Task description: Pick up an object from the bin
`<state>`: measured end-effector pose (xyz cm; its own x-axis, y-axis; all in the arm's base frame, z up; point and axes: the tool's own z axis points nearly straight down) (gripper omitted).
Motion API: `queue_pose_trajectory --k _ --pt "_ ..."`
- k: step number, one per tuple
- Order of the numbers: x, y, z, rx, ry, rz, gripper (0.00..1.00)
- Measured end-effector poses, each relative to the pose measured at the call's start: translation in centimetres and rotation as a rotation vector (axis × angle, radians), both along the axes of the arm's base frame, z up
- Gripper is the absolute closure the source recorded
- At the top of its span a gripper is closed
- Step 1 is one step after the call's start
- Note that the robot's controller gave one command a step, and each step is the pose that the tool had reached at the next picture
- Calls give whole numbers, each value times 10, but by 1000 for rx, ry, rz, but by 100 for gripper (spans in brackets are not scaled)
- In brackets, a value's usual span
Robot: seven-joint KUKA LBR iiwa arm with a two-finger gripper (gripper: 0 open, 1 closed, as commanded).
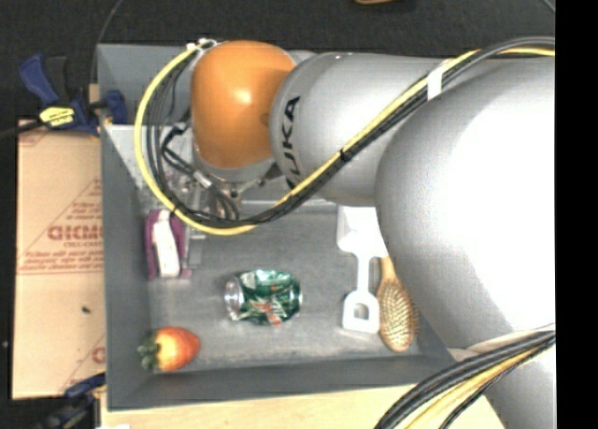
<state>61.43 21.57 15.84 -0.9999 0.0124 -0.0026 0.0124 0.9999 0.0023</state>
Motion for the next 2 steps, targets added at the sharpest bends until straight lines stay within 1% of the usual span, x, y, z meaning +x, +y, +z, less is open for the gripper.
queue_pose_trajectory --k 1,2 --pt "0 0 0 0 0 0 0" --pt "-40 -20 -58 -3 5 28 0"
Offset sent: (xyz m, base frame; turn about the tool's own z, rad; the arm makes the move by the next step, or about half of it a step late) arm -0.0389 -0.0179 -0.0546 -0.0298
